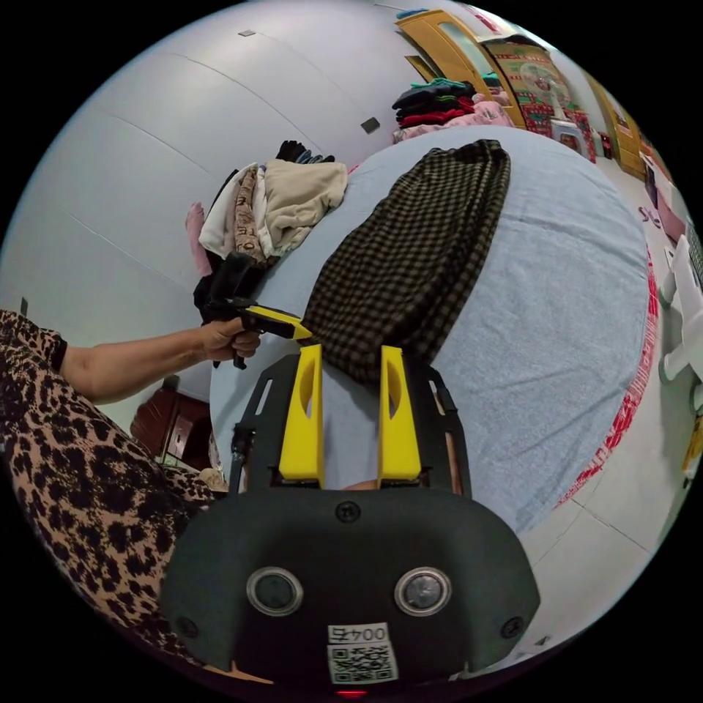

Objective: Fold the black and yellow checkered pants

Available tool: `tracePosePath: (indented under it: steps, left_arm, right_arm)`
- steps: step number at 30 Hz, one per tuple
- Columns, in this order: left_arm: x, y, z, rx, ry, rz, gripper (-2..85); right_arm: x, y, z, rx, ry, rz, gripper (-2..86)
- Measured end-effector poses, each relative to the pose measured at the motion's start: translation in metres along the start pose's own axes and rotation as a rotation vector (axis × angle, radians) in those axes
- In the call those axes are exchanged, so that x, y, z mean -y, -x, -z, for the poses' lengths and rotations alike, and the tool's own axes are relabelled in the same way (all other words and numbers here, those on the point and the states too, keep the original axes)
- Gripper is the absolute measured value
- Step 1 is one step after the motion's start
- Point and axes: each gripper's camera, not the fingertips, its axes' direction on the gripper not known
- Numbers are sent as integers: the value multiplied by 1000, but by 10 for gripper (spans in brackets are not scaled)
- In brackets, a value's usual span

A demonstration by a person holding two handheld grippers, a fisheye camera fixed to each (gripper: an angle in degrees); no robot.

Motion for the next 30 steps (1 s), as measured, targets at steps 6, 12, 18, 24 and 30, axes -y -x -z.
tracePosePath:
  steps: [6, 12, 18, 24, 30]
  left_arm:
    - [-9, 0, 0, 2, -4, 10, 14]
    - [-17, -4, 0, 17, -3, 13, 14]
    - [-23, -14, -1, 53, 6, 6, 18]
    - [-30, -24, -2, 75, 6, -5, 21]
    - [-36, -34, -2, 93, 13, -15, 23]
  right_arm:
    - [-3, -34, 0, 86, -9, -73, 123]
    - [2, -57, -12, 190, 41, -91, 123]
    - [7, -72, -20, 327, 123, -64, 114]
    - [17, -73, -31, 387, 163, -31, 104]
    - [15, -55, -52, 348, 356, 77, 64]
